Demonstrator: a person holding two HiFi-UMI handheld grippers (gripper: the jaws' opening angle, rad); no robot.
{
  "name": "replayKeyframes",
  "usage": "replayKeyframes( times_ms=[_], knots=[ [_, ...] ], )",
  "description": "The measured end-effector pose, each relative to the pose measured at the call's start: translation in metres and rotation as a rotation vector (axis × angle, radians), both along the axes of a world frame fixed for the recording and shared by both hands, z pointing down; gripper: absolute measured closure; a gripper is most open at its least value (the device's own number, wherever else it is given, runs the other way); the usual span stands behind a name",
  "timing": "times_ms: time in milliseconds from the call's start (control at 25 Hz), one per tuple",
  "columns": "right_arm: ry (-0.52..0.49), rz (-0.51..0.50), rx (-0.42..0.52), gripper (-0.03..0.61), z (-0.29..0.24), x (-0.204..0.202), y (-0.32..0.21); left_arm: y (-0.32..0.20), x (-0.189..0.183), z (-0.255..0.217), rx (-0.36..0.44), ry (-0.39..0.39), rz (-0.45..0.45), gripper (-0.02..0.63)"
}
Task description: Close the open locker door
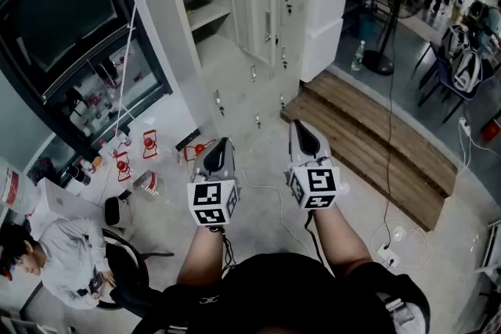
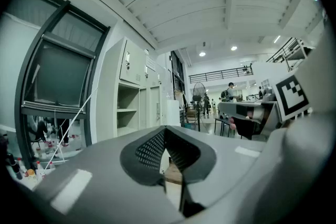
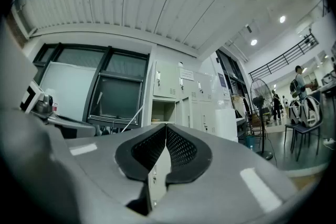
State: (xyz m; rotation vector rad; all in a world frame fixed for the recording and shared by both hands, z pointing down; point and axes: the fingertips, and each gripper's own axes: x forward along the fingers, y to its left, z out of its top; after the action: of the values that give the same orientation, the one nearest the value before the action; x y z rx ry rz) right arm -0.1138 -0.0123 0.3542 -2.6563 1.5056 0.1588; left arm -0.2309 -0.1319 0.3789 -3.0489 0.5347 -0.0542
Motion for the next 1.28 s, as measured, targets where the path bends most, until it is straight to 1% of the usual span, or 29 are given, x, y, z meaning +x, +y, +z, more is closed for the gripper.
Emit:
replayKeyframes(
  times_ms=[280, 680, 800, 1000, 1280],
  knots=[
    [-0.009, -0.019, -0.003, 0.565, 0.002, 0.018, 0.007, 0.010, 0.019, 0.000, 0.000, -0.007, -0.005, 0.614],
    [-0.006, -0.070, -0.004, 0.566, 0.005, 0.042, 0.020, 0.035, 0.049, 0.003, 0.008, 0.007, -0.026, 0.614],
    [-0.010, -0.068, -0.003, 0.566, 0.007, 0.051, 0.024, 0.041, 0.059, 0.004, 0.013, 0.005, -0.021, 0.614],
    [-0.036, -0.062, 0.021, 0.566, 0.011, 0.071, 0.025, 0.037, 0.075, 0.008, 0.017, 0.008, -0.028, 0.613],
    [-0.026, -0.064, 0.017, 0.566, 0.017, 0.102, 0.009, 0.024, 0.113, 0.014, 0.016, 0.019, -0.021, 0.612]
  ],
)
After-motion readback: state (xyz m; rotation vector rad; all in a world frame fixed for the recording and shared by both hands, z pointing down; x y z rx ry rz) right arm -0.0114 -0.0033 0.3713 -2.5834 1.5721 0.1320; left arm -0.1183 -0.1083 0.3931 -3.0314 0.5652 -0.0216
